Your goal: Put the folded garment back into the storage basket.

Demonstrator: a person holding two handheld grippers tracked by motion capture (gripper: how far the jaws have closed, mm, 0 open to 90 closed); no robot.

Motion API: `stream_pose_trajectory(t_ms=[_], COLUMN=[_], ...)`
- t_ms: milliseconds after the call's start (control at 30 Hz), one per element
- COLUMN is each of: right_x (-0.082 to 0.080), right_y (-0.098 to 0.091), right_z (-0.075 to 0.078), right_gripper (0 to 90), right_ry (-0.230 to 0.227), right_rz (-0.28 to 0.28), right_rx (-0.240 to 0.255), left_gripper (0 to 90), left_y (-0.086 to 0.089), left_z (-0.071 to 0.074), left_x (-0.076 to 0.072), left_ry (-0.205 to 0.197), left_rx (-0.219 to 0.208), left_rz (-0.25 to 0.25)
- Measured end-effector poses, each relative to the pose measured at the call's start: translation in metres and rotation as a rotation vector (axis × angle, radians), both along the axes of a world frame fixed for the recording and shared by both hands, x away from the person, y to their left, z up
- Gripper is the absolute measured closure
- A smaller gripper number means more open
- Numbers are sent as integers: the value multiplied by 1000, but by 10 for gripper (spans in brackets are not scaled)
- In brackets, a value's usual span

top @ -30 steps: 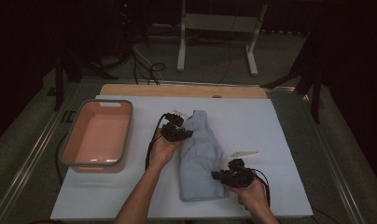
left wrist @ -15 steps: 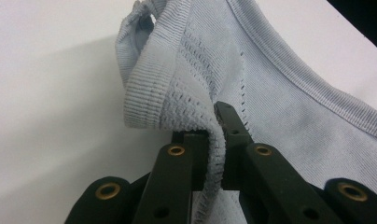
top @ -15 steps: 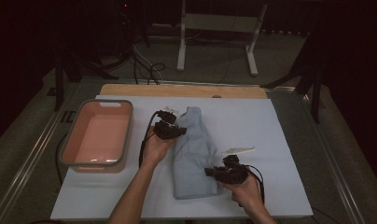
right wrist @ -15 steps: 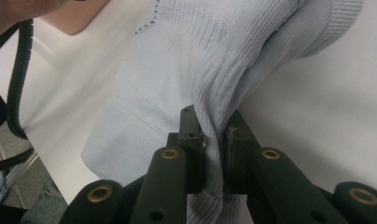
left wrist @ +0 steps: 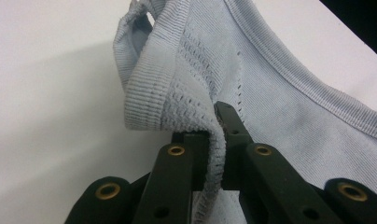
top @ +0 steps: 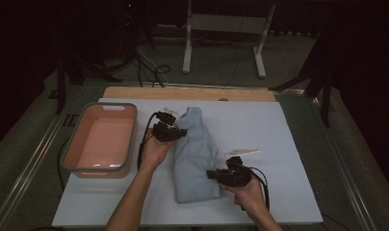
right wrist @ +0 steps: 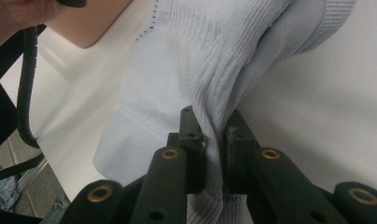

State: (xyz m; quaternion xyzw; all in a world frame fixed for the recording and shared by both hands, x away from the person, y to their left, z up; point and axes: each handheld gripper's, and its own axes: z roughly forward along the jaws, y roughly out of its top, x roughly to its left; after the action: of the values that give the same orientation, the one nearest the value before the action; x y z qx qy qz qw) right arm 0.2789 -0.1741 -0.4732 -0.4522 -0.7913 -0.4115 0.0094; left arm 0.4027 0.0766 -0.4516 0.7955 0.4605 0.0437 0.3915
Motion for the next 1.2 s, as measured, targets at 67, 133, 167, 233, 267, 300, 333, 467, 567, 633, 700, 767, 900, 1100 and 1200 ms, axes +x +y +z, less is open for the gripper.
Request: stream_pose_trajectory(t_ms=[67, 133, 167, 233, 267, 300, 333, 467, 567, 633, 700, 767, 900, 1100, 1200], right_x=[0, 1, 1, 2, 2, 3, 3, 4, 4, 5, 5, 6, 7, 9, 10], right_y=[1, 2, 2, 3, 3, 4, 4, 6, 9, 10, 12, 14, 17, 20, 23], right_z=[0, 1, 1, 1, 1, 1, 2, 3, 5, 6, 6, 7, 7, 9, 10], right_gripper=[806, 806, 806, 806, 806, 806, 806, 807, 807, 807, 807, 807, 807, 807, 807], right_ry=[2, 2, 3, 1, 1, 1, 3, -1, -1, -4, -4, -6, -9, -15, -9], right_rz=[1, 0, -2, 0, 0, 1, -1, 3, 6, 8, 12, 13, 15, 27, 26], right_rx=[3, 5, 5, 8, 12, 11, 15, 21, 28, 25, 26, 27, 30, 29, 32], left_gripper=[857, 857, 857, 857, 857, 857, 857, 857, 857, 857, 857, 857, 857, 856, 856], left_y=[1, 1, 2, 3, 4, 5, 5, 8, 11, 12, 14, 16, 18, 21, 24], left_z=[1, 2, 3, 5, 6, 7, 8, 12, 14, 15, 17, 18, 21, 23, 24], left_x=[0, 0, 0, 0, 0, 0, 0, 0, 0, 0, 0, 0, 0, 0, 1], left_ry=[-2, -2, -3, -5, -6, -8, -9, -12, -14, -14, -14, -16, -18, -21, -22], left_rx=[1, 2, 5, 5, 7, 9, 8, 15, 19, 21, 25, 23, 25, 25, 7], left_rz=[1, 1, 1, 3, 2, 2, 4, 4, 6, 10, 9, 12, 15, 18, 17])
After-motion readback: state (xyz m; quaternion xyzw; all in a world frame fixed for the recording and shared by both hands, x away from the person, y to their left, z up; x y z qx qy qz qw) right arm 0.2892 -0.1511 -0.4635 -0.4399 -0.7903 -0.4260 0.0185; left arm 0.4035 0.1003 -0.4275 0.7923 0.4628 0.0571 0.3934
